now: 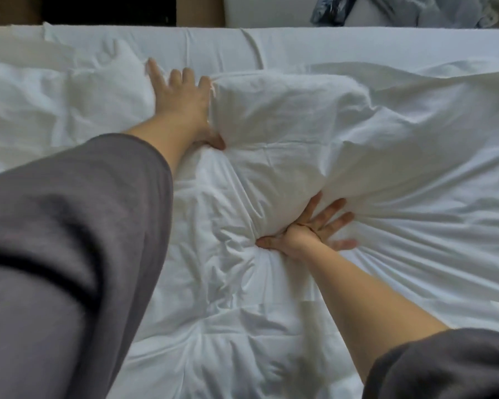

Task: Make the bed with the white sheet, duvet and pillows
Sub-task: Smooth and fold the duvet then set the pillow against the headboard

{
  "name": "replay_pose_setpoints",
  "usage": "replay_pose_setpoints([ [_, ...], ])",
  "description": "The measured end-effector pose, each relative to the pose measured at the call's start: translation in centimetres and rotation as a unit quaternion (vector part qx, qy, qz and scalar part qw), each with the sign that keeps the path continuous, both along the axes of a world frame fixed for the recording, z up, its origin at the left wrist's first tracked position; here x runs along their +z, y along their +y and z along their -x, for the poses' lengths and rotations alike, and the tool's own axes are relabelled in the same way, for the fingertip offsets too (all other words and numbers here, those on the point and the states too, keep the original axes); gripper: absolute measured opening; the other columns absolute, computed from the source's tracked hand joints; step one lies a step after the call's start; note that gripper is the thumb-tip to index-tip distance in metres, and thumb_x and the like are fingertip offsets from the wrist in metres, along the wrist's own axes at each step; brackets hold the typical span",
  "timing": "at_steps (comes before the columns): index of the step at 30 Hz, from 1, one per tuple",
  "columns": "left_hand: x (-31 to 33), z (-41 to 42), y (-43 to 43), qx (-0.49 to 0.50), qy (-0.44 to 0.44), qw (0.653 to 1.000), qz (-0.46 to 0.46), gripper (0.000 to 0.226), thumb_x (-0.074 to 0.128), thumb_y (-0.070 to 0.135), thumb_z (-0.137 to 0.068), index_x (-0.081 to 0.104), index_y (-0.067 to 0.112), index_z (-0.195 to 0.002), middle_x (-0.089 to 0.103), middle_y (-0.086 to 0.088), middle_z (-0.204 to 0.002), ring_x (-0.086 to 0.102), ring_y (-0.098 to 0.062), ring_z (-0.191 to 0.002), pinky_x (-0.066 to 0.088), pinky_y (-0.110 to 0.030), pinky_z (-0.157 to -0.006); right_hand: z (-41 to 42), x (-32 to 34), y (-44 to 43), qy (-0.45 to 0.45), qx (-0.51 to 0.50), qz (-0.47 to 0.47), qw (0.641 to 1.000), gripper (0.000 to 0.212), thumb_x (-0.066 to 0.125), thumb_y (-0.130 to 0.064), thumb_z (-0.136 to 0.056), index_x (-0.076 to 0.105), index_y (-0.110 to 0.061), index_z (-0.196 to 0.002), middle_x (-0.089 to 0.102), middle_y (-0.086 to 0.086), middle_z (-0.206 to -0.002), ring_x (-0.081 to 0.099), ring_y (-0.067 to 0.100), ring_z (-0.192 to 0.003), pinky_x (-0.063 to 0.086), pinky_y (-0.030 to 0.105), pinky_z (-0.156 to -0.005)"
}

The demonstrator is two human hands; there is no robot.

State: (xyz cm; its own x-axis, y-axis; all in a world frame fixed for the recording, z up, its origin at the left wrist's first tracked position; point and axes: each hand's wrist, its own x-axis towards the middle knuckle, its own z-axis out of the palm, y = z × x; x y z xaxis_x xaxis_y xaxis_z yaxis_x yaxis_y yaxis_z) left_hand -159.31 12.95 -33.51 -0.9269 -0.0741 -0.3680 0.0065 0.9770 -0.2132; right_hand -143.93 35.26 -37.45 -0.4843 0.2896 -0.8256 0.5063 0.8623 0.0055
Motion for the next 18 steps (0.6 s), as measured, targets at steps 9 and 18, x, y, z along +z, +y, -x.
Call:
replay_pose_setpoints([
  [9,6.0,-8.2,1.5,-0.095,0.162,0.981,-0.049,0.033,0.062,0.019,-0.084,0.05,0.007,-0.113,0.064,-0.021,-0.105,0.061,-0.041,-0.093,0.035,-0.036,-0.068,-0.9,0.0,0.5,0.107,0.01,0.01,0.994,0.166,0.076,-0.083,-0.038,-0.054,-0.03,-0.127,-0.061,0.015,-0.131,-0.05,0.044,-0.126,-0.021,0.077,-0.093],
  [18,11.5,-30.3,3.2,-0.167,0.178,0.966,-0.088,0.042,0.054,0.014,-0.084,0.047,0.016,-0.125,0.062,-0.009,-0.103,0.063,-0.037,-0.085,0.033,-0.035,-0.058,-6.4,9.7,4.5,0.542,0.089,0.01,0.835,0.099,0.07,-0.045,-0.082,0.011,-0.011,-0.154,0.0,0.008,-0.163,-0.002,0.027,-0.15,0.002,0.063,-0.115],
])
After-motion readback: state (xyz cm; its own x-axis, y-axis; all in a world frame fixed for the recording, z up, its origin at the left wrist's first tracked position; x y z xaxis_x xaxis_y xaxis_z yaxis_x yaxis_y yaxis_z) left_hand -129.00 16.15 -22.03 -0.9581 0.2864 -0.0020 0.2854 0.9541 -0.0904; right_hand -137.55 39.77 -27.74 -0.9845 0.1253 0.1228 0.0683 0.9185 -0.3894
